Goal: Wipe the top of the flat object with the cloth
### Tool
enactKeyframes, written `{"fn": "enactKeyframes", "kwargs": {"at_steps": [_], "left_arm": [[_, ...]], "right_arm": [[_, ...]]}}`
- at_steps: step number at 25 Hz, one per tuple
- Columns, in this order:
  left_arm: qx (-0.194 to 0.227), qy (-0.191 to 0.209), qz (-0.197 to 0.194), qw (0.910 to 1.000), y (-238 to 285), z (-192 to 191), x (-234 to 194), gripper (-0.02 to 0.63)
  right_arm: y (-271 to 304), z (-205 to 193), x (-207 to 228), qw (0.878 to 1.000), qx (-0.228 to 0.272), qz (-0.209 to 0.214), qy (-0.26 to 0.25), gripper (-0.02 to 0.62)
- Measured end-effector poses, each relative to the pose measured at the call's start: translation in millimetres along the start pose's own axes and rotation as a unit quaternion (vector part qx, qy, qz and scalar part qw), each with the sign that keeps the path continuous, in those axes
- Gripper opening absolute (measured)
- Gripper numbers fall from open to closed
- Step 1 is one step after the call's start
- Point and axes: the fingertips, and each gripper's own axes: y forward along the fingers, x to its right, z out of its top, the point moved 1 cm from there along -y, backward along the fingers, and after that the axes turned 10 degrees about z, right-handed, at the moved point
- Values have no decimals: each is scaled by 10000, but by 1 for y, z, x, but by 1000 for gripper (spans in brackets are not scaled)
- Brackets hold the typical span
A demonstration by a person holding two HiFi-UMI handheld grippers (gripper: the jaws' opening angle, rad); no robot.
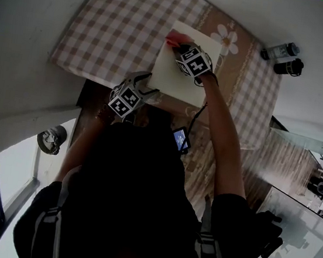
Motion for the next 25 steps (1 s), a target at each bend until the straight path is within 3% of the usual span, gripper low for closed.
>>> {"fn": "enactKeyframes", "kwargs": {"at_steps": [11, 25], "left_arm": [[-12, -9, -49, 10000, -1, -3, 1, 299], [-23, 43, -87, 10000, -5, -4, -6, 304]], "right_arm": [[-3, -6, -39, 9997, -39, 55, -227, 17], [-6, -8, -78, 9997, 147, 210, -19, 17]]}}
